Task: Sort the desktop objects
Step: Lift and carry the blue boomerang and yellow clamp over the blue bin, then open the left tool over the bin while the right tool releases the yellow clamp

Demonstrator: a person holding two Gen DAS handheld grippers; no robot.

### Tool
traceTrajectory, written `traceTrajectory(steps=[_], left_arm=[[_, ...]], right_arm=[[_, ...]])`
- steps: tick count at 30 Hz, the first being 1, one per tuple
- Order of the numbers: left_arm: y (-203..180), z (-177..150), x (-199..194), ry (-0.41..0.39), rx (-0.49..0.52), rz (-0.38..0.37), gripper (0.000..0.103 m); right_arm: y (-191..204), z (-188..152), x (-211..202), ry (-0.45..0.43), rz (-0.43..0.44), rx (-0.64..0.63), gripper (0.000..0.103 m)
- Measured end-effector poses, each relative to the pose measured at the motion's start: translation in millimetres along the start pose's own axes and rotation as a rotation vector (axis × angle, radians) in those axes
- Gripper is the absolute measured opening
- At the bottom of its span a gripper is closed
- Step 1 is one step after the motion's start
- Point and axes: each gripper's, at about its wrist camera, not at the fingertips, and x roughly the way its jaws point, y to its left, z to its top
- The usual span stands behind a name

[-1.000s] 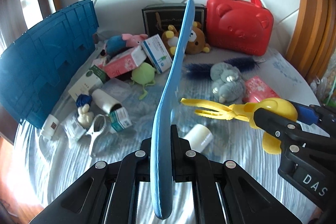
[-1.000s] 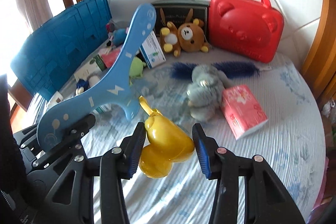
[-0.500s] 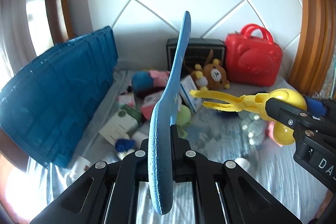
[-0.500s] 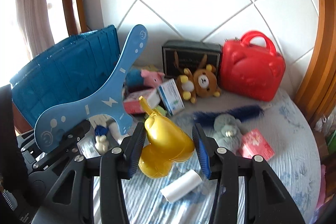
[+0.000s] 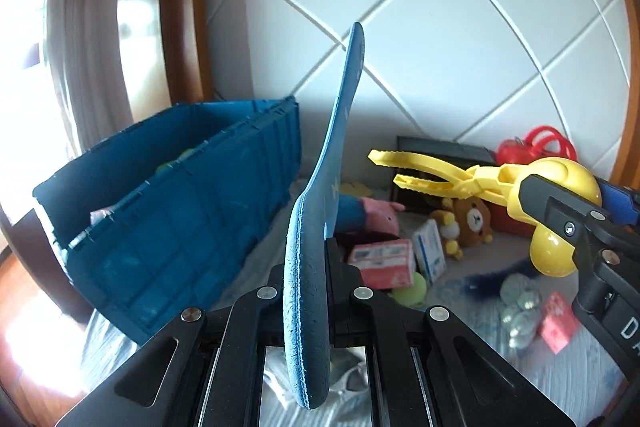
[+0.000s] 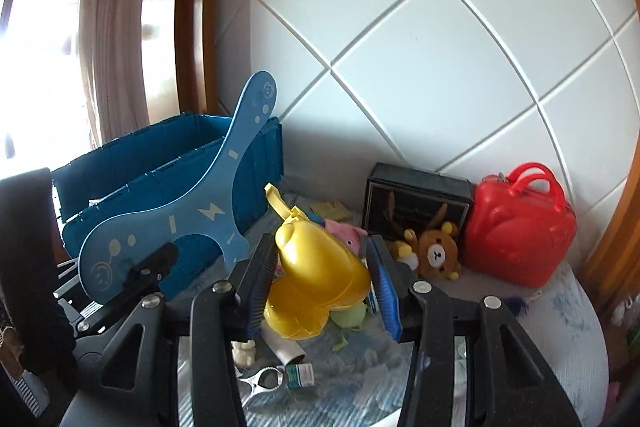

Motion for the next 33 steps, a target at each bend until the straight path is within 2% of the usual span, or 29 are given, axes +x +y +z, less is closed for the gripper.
traceTrajectory(steps=[8,11,15,19,23,27,33], left_arm=[[79.5,51.5,-0.7,-0.105,-0.013,0.064,0.007],[127.5,69.2,6.2,-0.124,-0.019,0.087,0.007],[198.7,88.4,18.4,-0.125,-0.044,0.103,0.010],[268.5,101.9,27.9,-0.137,-0.069,0.146,0.008],[322.1,113.2,41.2,-0.135,-0.064,0.194,0.008],[354.4,109.2,74.0,-0.093,-0.048,0.222,0.007],[380.5,98.3,120.7,-0.019,-0.045,0.212,0.008]], right_arm=[[80.3,55.8,10.9,-0.118,0.035,-0.024,0.046],[115.9,77.2,22.1,-0.146,0.057,-0.020,0.046],[182.5,104.7,48.9,-0.164,0.098,-0.037,0.046],[244.6,122.9,80.8,-0.157,0.140,-0.052,0.046],[288.8,132.6,105.3,-0.135,0.161,-0.065,0.046],[326.7,135.5,129.6,-0.099,0.161,-0.086,0.046],[358.6,131.9,167.5,-0.010,0.152,-0.117,0.046]])
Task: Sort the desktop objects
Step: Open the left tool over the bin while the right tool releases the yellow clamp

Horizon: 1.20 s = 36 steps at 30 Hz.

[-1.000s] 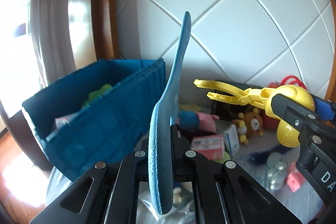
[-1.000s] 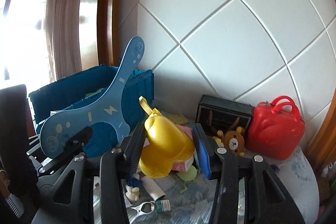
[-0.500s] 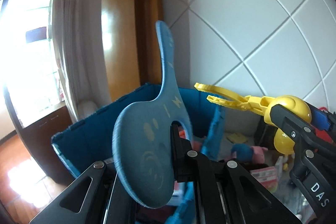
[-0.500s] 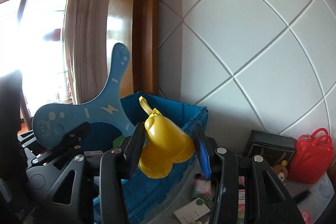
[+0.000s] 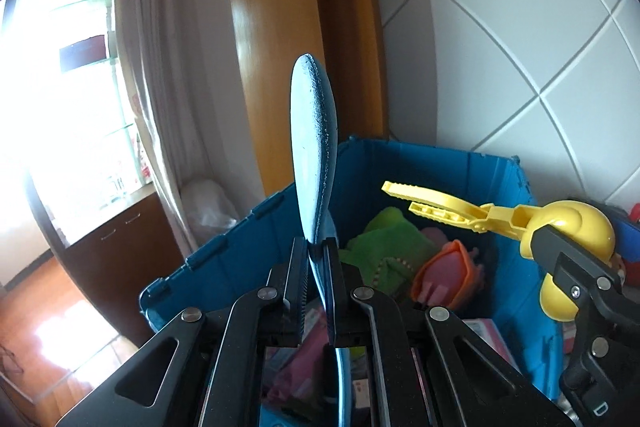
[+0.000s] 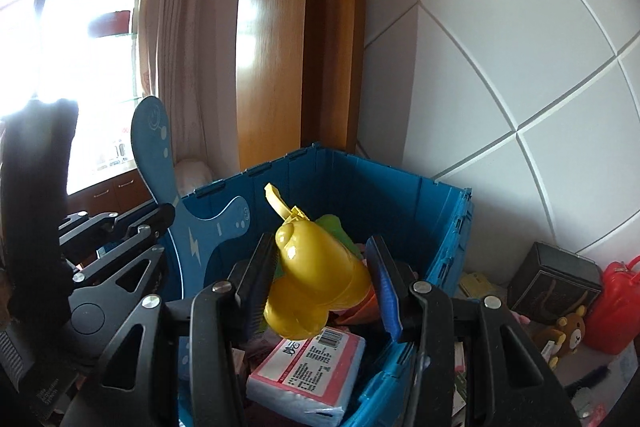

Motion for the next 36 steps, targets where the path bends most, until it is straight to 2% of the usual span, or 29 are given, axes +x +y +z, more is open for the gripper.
traceTrajectory(steps=[2,3,4,5,6,7,10,14,16,20,25,27,29,31,36], left_arm=[[-2.5,-6.4,7.0,0.029,0.000,-0.013,0.009],[-1.8,-9.4,13.1,0.046,-0.002,-0.021,0.015],[-2.7,-12.1,16.1,0.058,0.001,-0.028,0.032],[-4.2,-14.1,17.1,0.064,0.003,-0.031,0.042],[-4.8,-15.8,17.6,0.066,0.005,-0.032,0.056],[-3.8,-16.8,16.7,0.062,0.005,-0.026,0.062],[0.0,-20.1,15.2,0.064,-0.001,-0.027,0.067],[8.2,-20.9,6.1,0.077,-0.015,-0.033,0.068],[10.2,-21.7,2.2,0.084,-0.017,-0.037,0.069],[11.0,-27.0,-5.3,0.085,-0.018,-0.042,0.069],[9.7,-31.3,-20.4,0.080,-0.028,-0.058,0.070],[7.9,-33.3,-28.8,0.072,-0.030,-0.068,0.074],[4.9,-35.2,-36.8,0.060,-0.031,-0.072,0.078],[1.1,-37.8,-46.8,0.043,-0.032,-0.083,0.080],[-14.5,-42.3,-71.2,0.015,-0.031,-0.126,0.081]], right_arm=[[4.9,-2.3,7.8,0.024,-0.006,-0.009,0.046],[6.3,-3.8,12.5,0.035,-0.007,-0.008,0.046],[7.6,-5.4,17.1,0.046,-0.008,-0.007,0.046],[8.1,-6.9,21.1,0.056,-0.009,-0.006,0.046],[7.6,-9.5,22.1,0.064,-0.016,-0.007,0.046],[6.9,-11.8,23.1,0.071,-0.022,-0.007,0.046],[4.7,-14.5,25.1,0.081,-0.031,0.001,0.048],[2.8,-13.5,19.9,0.081,-0.058,0.000,0.068],[1.4,-15.1,15.2,0.079,-0.059,0.005,0.072],[0.7,-16.5,3.8,0.074,-0.070,0.006,0.077],[-1.6,-18.4,-13.8,0.063,-0.087,0.010,0.077],[-5.9,-20.5,-23.7,0.055,-0.097,0.017,0.081],[-10.5,-22.6,-32.4,0.049,-0.109,0.023,0.096],[-18.0,-26.9,-43.7,0.036,-0.129,0.035,0.103],[-39.1,-40.0,-71.1,0.028,-0.161,0.066,0.103]])
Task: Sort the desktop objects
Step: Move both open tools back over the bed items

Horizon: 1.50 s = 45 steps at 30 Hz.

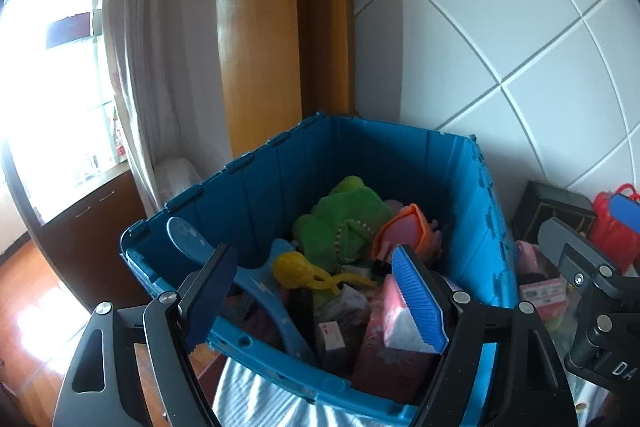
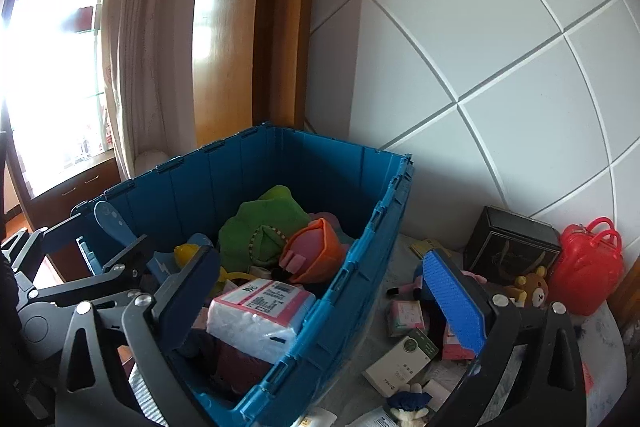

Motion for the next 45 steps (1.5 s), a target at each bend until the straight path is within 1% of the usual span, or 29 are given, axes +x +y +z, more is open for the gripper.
traceTrajectory(steps=[8,13,19,24,29,34,40,42,45], left_arm=[[-48.1,-10.6,-23.0,-0.007,0.029,-0.073,0.081],[-96.9,-15.9,-39.1,-0.012,0.065,-0.128,0.081],[-167.3,-30.7,-56.2,-0.005,0.123,-0.184,0.081],[-229.2,-50.5,-66.8,0.020,0.159,-0.222,0.081],[-291.1,-78.7,-71.4,0.079,0.196,-0.251,0.081],[-341.8,-111.4,-75.8,0.143,0.244,-0.271,0.081],[-372.4,-137.2,-69.6,0.196,0.300,-0.289,0.081],[-376.1,-143.6,-62.7,0.215,0.306,-0.298,0.081],[-375.7,-150.9,-52.1,0.247,0.292,-0.308,0.081]], right_arm=[[-53.3,-25.6,-32.4,0.012,-0.060,0.048,0.103],[-91.3,-42.0,-51.7,0.015,-0.098,0.067,0.103],[-155.8,-69.2,-74.1,0.025,-0.146,0.120,0.103],[-218.3,-104.9,-88.5,0.070,-0.184,0.153,0.103],[-276.8,-145.9,-98.1,0.132,-0.207,0.187,0.103],[-319.6,-182.6,-102.9,0.192,-0.222,0.223,0.103],[-356.5,-215.3,-109.8,0.239,-0.262,0.282,0.103],[-367.1,-227.6,-113.1,0.264,-0.290,0.306,0.103],[-376.7,-245.3,-113.2,0.319,-0.325,0.303,0.103]])
